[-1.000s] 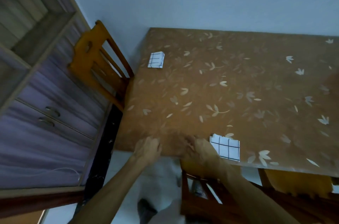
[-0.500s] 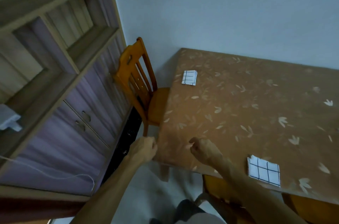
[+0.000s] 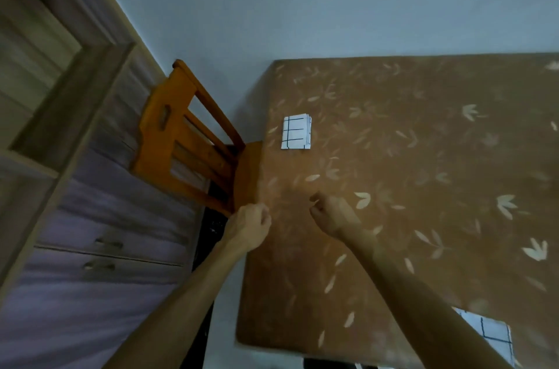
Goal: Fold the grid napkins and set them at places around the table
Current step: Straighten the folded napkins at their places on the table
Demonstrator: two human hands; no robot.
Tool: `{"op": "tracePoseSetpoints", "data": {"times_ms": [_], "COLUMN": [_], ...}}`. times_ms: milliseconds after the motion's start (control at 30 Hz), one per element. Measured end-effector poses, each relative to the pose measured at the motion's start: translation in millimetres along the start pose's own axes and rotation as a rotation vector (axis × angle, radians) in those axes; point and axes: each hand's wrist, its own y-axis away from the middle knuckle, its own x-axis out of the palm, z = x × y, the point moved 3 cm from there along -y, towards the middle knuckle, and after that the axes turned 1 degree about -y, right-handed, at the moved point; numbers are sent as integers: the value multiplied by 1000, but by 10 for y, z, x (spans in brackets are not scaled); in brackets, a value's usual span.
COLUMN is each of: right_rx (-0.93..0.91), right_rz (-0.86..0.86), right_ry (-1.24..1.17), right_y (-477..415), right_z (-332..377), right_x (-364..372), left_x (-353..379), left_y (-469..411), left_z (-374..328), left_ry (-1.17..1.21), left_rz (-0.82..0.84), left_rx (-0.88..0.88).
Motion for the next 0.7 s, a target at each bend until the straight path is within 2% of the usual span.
{"op": "tracePoseSetpoints", "data": {"times_ms": [300, 433, 700], "right_rx": [40, 83, 114], "right_rz": [-3, -69, -77], "right_ry": [-123, -193, -212], "right_y": [-1409, -1847, -2155], "right_z": [77, 95, 26], "right_x": [-372, -448, -290], "left_x": [-254, -250, -25], "left_y": [-1447, -1978, -2295], "left_z": [-554, -706, -642], "left_ry": [38, 100, 451], "left_rz": [-95, -175, -233], "left_rx": [-58, -81, -259]}}
